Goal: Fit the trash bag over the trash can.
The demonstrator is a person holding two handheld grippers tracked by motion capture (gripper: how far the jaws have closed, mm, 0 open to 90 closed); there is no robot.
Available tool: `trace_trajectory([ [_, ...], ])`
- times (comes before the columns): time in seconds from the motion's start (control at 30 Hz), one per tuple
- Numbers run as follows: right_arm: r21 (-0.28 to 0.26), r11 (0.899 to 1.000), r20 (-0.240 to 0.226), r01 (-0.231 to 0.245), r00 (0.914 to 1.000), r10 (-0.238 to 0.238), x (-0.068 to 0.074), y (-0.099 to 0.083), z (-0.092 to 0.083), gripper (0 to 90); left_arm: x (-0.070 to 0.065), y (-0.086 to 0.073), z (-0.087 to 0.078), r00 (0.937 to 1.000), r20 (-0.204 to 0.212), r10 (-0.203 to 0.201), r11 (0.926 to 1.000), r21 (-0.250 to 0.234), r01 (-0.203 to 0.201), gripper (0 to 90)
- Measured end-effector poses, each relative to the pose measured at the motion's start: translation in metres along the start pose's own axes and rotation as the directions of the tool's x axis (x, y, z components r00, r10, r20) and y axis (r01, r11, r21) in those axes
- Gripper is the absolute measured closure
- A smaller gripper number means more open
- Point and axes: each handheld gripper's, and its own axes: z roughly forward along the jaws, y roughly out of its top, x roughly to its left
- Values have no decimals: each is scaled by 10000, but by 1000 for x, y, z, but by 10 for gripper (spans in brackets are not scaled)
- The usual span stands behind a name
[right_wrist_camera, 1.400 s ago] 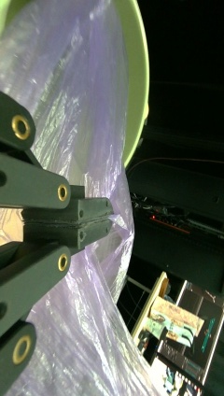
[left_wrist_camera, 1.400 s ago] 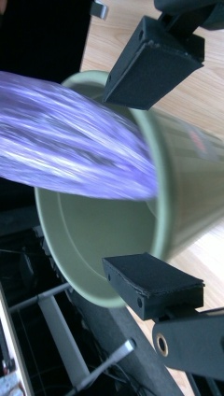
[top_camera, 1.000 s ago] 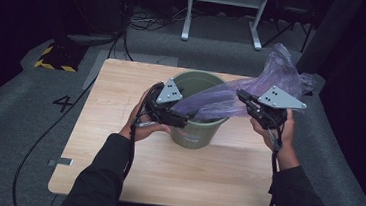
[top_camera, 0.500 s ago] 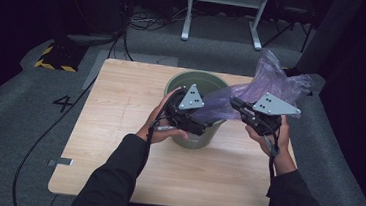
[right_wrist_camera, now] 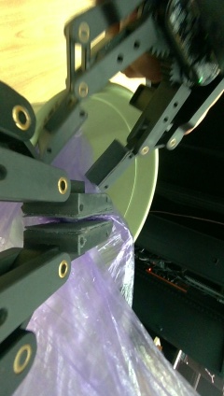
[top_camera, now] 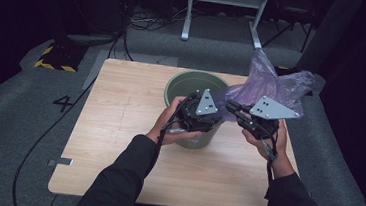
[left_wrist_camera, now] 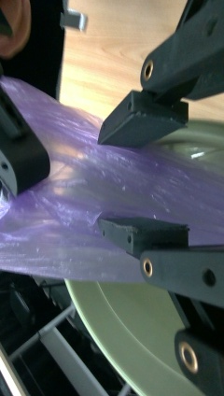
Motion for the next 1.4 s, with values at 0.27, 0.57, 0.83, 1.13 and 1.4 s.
trace_trajectory([
  [0.27, -136, 9999, -193, -44, 9998, 41, 5, -1, -4, 852, 1, -1, 4, 9992, -69, 398, 9991, 177, -396, 855],
  [0.57, -120, 9997, -175, 213, 9996, -215, 8, -7, -14, 568, 11, -8, 1, 9985, -358, 419, 9985, 379, -406, 898],
  [0.83, -18, 9994, -61, 350, 9994, -350, 17, -10, -29, 380, 29, -20, -10, 9977, -674, 85, 9993, 362, -61, 898],
  [1.13, -391, 9971, 349, 650, 9974, -636, 19, -10, -66, 320, 47, -33, -27, 9954, -928, -222, 9990, 366, 257, 898],
  [1.4, -509, 9976, 1294, 475, 9908, -406, 9, -16, -85, 231, 59, -46, -37, 9938, -1042, -386, 9987, 291, 418, 897],
])
